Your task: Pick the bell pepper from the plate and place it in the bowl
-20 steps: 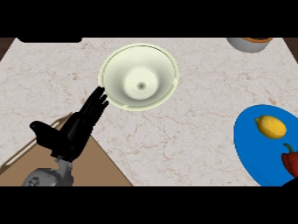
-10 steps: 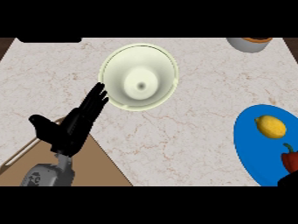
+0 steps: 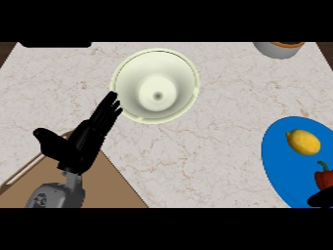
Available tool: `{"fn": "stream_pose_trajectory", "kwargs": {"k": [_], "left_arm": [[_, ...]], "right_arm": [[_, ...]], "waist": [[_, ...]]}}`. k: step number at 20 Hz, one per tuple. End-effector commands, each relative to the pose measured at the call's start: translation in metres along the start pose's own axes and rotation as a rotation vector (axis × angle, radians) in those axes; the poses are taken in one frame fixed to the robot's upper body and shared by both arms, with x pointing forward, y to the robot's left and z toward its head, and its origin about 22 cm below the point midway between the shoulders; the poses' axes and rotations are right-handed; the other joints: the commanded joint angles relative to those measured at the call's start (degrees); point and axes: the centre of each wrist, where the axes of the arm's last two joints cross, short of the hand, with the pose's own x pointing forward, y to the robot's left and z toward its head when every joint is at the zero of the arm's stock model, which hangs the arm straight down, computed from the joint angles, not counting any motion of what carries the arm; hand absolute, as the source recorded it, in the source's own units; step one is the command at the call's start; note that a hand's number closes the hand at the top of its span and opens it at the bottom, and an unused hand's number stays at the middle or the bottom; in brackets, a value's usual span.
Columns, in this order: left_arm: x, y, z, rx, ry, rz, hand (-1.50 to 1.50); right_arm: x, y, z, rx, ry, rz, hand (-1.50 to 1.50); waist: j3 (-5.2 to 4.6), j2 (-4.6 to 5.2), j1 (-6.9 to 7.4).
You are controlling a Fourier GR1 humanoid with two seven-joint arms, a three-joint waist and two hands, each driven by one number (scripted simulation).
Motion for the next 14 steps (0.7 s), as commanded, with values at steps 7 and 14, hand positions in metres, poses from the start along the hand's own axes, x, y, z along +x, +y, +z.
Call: {"fn": "stream_pose_trajectory", "kwargs": {"k": [7,14], "left_arm": [[0.004,0.004,-0.003,-0.001,-0.009,0.008,0.0],[-0.003,0.029,0.005,0.018,0.003,0.0,0.0]], "right_arm": [[0.003,0.017,-0.033,-0.053,-0.113,0.036,1.5],[0.012,0.016,-0.01,-0.067,-0.148,0.045,1.5]], "waist": [[0.02,0.06,0.23],[-0.02,0.0,0.04]]}}
